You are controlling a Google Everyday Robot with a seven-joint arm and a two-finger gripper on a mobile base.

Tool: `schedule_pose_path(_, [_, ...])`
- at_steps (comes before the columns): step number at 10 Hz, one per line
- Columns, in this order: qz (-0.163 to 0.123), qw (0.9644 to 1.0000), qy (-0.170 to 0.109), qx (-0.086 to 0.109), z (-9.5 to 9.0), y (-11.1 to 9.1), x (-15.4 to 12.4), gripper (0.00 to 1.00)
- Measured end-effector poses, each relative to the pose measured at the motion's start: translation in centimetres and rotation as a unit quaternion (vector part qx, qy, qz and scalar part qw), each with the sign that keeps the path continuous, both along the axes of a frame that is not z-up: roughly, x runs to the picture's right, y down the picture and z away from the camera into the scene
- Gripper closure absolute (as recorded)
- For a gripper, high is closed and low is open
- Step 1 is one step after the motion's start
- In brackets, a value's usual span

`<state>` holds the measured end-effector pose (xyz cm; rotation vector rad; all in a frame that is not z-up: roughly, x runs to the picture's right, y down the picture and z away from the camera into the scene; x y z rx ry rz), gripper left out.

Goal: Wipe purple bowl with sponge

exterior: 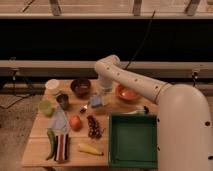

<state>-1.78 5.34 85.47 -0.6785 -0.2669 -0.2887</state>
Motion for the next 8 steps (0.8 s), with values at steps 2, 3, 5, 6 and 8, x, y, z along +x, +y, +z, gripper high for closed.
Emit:
schedule_pose_path(2, [0.002, 1.0000, -0.006, 0.002, -0.67, -1.11, 0.00, 1.00])
schedule_pose_path(3, [0.003, 1.0000, -0.005, 0.002, -0.70, -1.12, 0.10, 1.00])
schedule_pose_path(5, [0.002, 1.0000, -0.006, 0.002, -0.67, -1.13, -0.06, 1.00])
schedule_pose_path(6, [0.002, 1.0000, -0.007, 0.003, -0.66, -1.15, -0.14, 1.00])
schedule_pose_path(8, [0.013, 0.9999, -0.003, 0.006, -0.45, -1.69, 0.70, 1.00])
